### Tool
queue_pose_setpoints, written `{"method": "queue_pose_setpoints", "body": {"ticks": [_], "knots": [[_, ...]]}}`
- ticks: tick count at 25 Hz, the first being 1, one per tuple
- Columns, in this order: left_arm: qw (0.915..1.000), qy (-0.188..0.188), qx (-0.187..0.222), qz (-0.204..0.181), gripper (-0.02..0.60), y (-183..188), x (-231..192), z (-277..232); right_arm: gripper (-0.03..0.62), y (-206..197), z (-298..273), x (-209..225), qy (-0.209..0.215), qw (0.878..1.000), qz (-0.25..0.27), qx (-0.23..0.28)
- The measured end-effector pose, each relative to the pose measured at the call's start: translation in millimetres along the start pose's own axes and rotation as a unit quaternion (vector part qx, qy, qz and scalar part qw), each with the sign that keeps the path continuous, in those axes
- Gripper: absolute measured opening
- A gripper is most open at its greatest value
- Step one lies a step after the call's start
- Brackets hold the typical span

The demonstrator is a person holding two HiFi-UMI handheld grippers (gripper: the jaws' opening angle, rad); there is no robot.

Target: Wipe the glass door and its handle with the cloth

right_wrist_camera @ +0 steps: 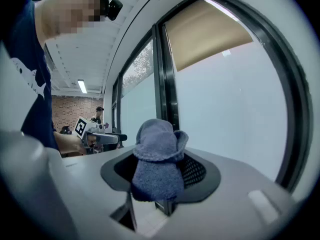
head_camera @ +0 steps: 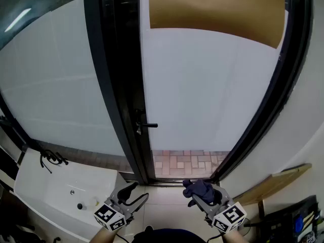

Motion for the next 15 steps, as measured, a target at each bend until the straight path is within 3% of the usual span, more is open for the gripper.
{"method": "queue_pose_setpoints", "body": {"ticks": [8,15], "knots": [[0.9999,0.015,0.006,-0.006,0.233,2,8,-10,0.201,18,-16,20,0.032,0.998,0.046,-0.008],[0.9999,0.008,0.007,-0.005,0.233,4,-29,-27,0.201,53,-72,48,0.032,0.992,0.122,-0.012]]}}
Point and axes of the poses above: the fingertips, and each gripper's own axes: z backward along the fingers, x to its right, y out of its top, the point moved 3 cm from there along z, backward along the fingers, and after that the axes turned 13 degrees about y, right-handed, at the moved point
